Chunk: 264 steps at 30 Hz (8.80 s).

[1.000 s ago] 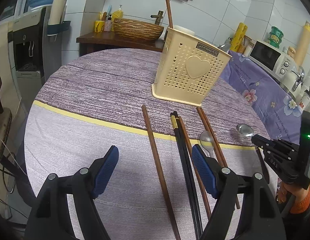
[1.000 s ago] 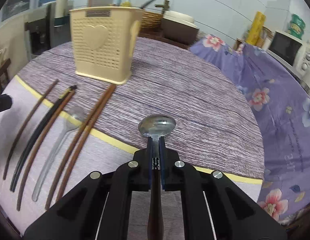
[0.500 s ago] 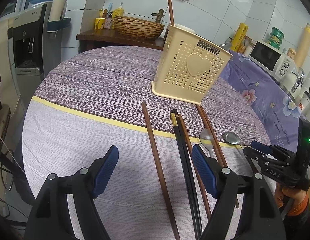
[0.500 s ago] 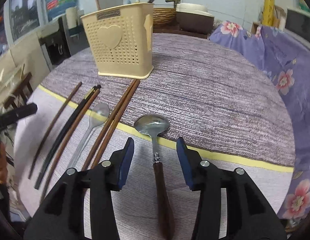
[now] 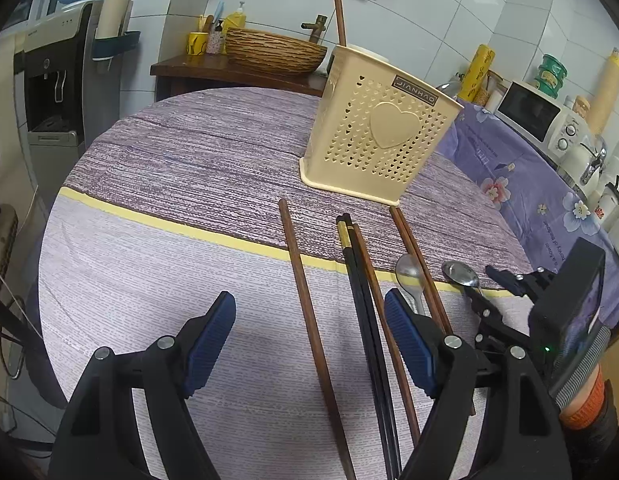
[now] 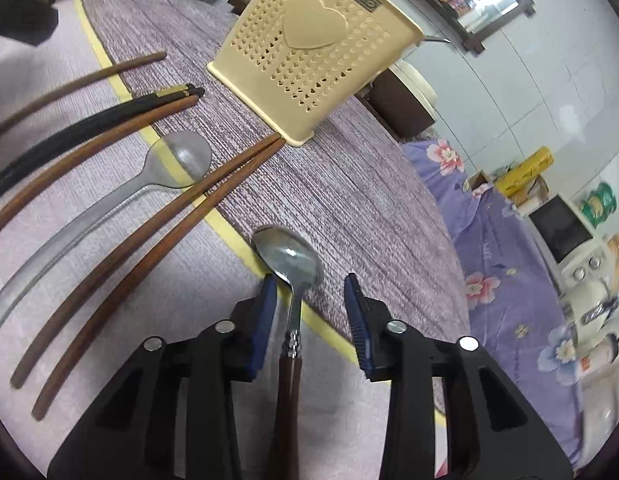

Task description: Organize utensils

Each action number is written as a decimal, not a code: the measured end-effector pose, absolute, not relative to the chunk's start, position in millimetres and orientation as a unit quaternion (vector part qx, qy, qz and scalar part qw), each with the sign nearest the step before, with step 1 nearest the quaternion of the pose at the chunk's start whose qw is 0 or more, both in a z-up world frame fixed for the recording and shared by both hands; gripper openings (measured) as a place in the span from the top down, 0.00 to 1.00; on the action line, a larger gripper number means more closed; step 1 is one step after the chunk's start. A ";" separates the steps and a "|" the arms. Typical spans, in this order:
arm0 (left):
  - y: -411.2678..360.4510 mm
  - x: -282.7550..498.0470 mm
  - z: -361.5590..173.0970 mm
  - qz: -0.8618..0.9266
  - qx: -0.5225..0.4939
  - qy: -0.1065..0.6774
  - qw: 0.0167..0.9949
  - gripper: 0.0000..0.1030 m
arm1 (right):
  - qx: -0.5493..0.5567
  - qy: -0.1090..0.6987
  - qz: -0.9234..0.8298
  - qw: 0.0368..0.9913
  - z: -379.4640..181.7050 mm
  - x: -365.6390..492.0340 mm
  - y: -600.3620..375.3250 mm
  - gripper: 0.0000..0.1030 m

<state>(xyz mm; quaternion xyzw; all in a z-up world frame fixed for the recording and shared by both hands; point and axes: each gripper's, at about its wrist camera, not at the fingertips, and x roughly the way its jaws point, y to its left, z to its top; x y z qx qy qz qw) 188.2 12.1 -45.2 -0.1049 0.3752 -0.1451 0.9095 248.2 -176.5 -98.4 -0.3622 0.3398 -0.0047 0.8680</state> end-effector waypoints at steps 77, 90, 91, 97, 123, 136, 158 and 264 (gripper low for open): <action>-39.2 297.1 -60.7 -0.068 0.013 0.464 0.883 0.92 | 0.013 0.385 0.062 0.921 -28.0 268.1 -258.3 0.54; -3.1 235.7 56.9 -0.117 -0.051 0.321 0.938 0.92 | 0.055 0.331 0.092 0.938 24.0 238.0 -273.5 0.54; 1.4 230.9 67.4 -0.121 -0.054 0.309 0.942 0.92 | 0.057 0.325 0.095 0.939 29.4 235.0 -274.0 0.54; 4.0 210.1 96.7 -0.129 -0.052 0.265 0.954 0.92 | 0.058 0.296 0.097 0.948 49.4 225.5 -273.3 0.54; 1.2 243.3 199.1 -0.165 -0.082 0.180 0.966 0.92 | 0.057 0.221 0.161 0.960 143.4 274.8 -250.6 0.54; -26.1 312.8 212.6 -0.128 -0.089 0.122 0.980 0.92 | 0.028 0.165 0.138 0.976 176.1 345.2 -207.8 0.54; -24.3 338.9 98.8 -0.137 -0.090 0.231 0.959 0.88 | -0.032 0.178 0.106 0.978 71.7 355.1 -183.9 0.31; -57.7 286.8 -63.9 -0.080 0.037 0.451 0.888 0.83 | -0.007 0.440 0.049 0.896 -74.3 364.4 -201.7 0.83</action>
